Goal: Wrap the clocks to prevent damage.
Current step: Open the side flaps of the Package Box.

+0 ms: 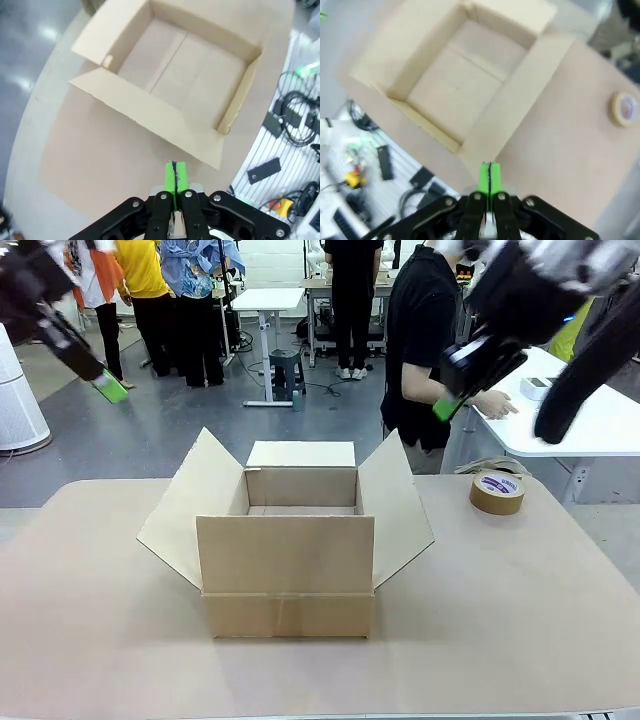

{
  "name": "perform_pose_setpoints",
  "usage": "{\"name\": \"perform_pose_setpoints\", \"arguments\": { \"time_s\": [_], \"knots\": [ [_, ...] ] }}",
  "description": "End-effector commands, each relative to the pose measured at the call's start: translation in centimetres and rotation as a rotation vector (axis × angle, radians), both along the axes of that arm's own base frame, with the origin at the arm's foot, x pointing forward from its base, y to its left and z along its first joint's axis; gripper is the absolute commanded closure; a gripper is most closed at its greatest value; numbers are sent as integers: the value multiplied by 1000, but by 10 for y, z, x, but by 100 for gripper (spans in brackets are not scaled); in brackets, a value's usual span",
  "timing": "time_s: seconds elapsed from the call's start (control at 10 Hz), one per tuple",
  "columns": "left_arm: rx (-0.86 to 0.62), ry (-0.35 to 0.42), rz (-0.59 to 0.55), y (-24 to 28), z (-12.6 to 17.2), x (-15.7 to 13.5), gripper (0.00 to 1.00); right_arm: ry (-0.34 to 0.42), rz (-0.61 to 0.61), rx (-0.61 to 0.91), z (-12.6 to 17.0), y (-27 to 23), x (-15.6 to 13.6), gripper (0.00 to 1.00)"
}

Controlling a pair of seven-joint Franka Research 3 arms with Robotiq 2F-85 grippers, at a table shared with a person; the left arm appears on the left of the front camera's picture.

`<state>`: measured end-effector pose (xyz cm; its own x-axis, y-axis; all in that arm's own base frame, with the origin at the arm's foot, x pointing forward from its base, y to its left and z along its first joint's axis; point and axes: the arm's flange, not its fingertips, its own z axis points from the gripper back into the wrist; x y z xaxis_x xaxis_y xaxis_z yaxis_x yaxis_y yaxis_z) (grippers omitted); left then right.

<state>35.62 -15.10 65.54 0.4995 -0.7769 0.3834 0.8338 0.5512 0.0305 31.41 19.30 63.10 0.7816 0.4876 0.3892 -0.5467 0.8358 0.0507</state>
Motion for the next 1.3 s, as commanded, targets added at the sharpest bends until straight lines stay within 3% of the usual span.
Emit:
{"name": "perform_pose_setpoints", "arguments": {
  "time_s": [0.0,0.2,0.5,0.6,0.7,1.0,1.1,1.2],
  "knots": [
    [156,80,93,-40,-14,20,100,133,-23,-207,-2,36,12,99],
    [246,90,161,-70,-45,31,100,166,-66,-279,-24,62,20,99],
    [314,91,232,-92,-76,36,100,165,-97,-270,-41,80,33,99],
    [285,123,230,-91,-76,33,100,99,-99,-213,-44,81,37,99],
    [303,105,201,-84,-83,36,100,177,-72,-280,-47,75,28,99],
    [301,115,210,-87,-86,36,100,164,-71,-254,-46,79,32,99],
    [313,122,494,-97,-97,49,100,139,-172,-252,-60,87,29,99],
    [294,130,606,-105,-106,58,100,145,-240,-237,-74,94,30,99]
  ]
}}
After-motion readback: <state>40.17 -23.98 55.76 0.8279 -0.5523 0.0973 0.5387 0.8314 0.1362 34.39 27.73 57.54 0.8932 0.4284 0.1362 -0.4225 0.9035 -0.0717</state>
